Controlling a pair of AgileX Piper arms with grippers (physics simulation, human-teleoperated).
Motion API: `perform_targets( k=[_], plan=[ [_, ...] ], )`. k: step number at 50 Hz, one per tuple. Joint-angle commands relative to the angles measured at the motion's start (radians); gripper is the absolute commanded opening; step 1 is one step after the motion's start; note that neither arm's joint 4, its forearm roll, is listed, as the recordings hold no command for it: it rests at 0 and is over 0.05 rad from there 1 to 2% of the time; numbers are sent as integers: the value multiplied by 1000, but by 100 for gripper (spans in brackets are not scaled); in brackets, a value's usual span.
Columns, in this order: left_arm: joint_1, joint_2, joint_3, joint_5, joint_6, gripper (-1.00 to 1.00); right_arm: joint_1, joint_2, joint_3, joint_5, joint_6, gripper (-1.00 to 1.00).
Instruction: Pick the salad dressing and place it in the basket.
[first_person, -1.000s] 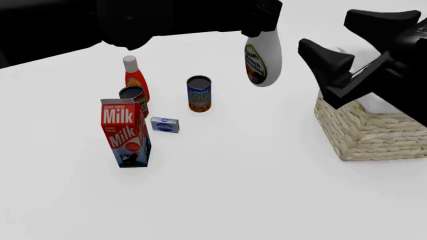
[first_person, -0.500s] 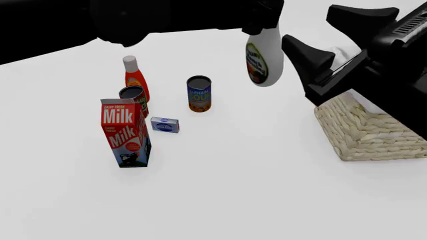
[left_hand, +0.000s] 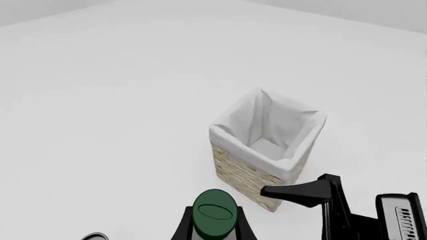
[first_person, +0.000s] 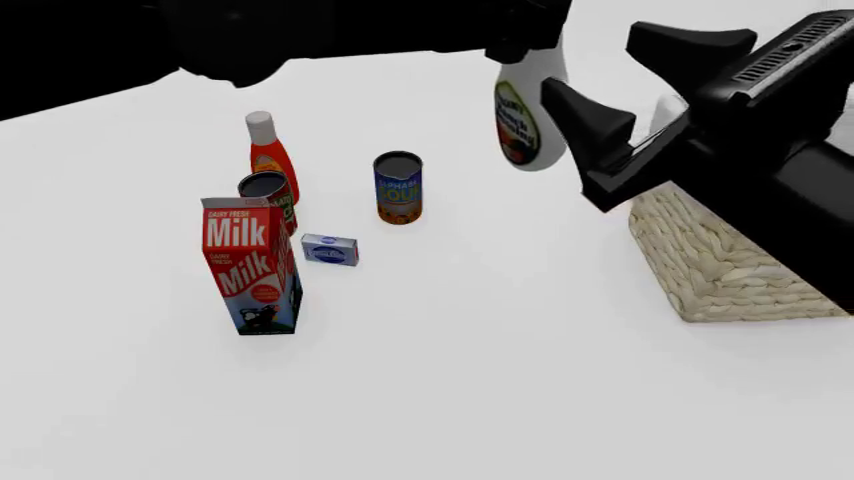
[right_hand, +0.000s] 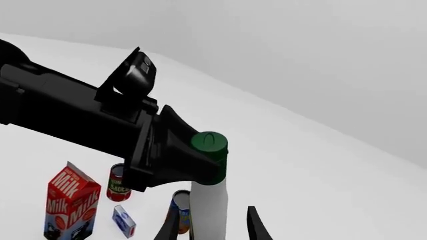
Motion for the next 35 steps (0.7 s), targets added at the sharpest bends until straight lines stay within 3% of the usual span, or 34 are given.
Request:
perform_targets(
  k=[1, 35],
  plan=[
    [-7, -16, -4, 0, 13, -100, -5, 46, -6, -36, -1, 100],
    [-29, -30, 6, -1, 8, -100, -9, 148, -45, -95, -28, 100]
  ],
)
